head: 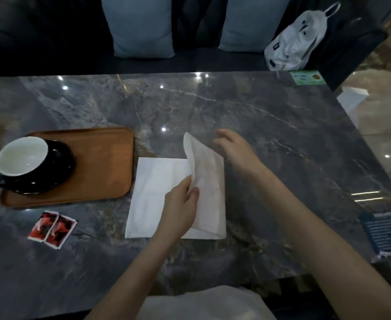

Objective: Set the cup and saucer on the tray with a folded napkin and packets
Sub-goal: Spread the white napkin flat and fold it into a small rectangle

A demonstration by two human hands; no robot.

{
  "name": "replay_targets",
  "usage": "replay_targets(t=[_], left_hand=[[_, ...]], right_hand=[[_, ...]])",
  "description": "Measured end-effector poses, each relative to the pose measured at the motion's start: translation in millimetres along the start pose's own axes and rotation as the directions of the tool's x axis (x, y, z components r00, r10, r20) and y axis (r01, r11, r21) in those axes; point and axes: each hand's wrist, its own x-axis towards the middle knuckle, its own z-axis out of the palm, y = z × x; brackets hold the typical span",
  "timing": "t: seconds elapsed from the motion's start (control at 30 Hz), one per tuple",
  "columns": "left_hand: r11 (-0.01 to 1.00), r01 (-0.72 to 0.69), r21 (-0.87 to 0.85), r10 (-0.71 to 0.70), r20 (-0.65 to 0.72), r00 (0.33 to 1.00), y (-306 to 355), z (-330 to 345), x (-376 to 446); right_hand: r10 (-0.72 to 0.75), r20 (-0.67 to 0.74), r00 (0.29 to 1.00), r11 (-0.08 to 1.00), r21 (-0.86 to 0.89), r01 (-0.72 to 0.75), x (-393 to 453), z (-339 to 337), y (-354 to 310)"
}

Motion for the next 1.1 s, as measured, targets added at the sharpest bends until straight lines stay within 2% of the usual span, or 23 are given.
replay_targets(t=[0.07, 0.13, 0.3, 0.4, 0.53, 0.63, 0.73, 0.8, 0.93, 1.1], left_hand=[[1.0, 0.028, -0.013, -0.028, -0.006, 1.0, -7.0, -7.6, 2.0], [0.999, 0.04, -0.024, -0.04, -0.003, 0.999, -14.9, -13.9, 4.5], [0.996, 0.044, -0.075, -0.04, 0.045, 0.998, -29.8, -32.5, 7.7], [0.995, 0.047, -0.089, -0.043, 0.043, 0.998, -40.3, -43.6, 11.0], [0.984, 0.135, -0.117, -0.135, 0.004, 0.991, -55.9, -57.4, 16.2], [0.966, 0.227, -0.126, -0.241, -0.111, 0.964, -75.3, -64.1, 17.6], [0.951, 0.304, -0.066, -0.311, -0.225, 0.923, -95.6, -71.2, 13.3], [0.935, 0.355, 0.008, -0.342, -0.24, 0.908, -108.8, -75.2, 9.0], [0.91, 0.369, 0.192, -0.302, -0.304, 0.904, -126.3, -76.8, 3.6], [0.9, 0.379, 0.217, -0.292, -0.346, 0.891, -135.5, -77.5, 7.8]], right_hand=[[-0.03, 0.108, 0.994, 0.995, -0.089, 0.04, 17.0, 9.7, 0.7], [-0.005, 0.249, 0.969, 0.996, -0.086, 0.027, 29.3, 23.2, -2.2], [0.075, 0.516, 0.854, 0.983, -0.182, 0.024, 48.0, 57.2, -19.9], [0.114, 0.608, 0.786, 0.972, -0.232, 0.038, 60.9, 74.3, -26.2], [0.097, 0.597, 0.796, 0.966, -0.248, 0.068, 77.2, 90.6, -29.6], [0.064, 0.591, 0.804, 0.979, -0.195, 0.065, 85.5, 106.7, -27.4], [0.053, 0.573, 0.818, 0.978, -0.193, 0.072, 93.3, 125.2, -20.6], [0.054, 0.565, 0.824, 0.961, -0.253, 0.11, 97.2, 138.3, -15.6], [0.031, 0.549, 0.835, 0.916, -0.349, 0.196, 101.4, 158.7, -11.5], [0.009, 0.491, 0.871, 0.869, -0.435, 0.236, 101.4, 169.9, -7.2]])
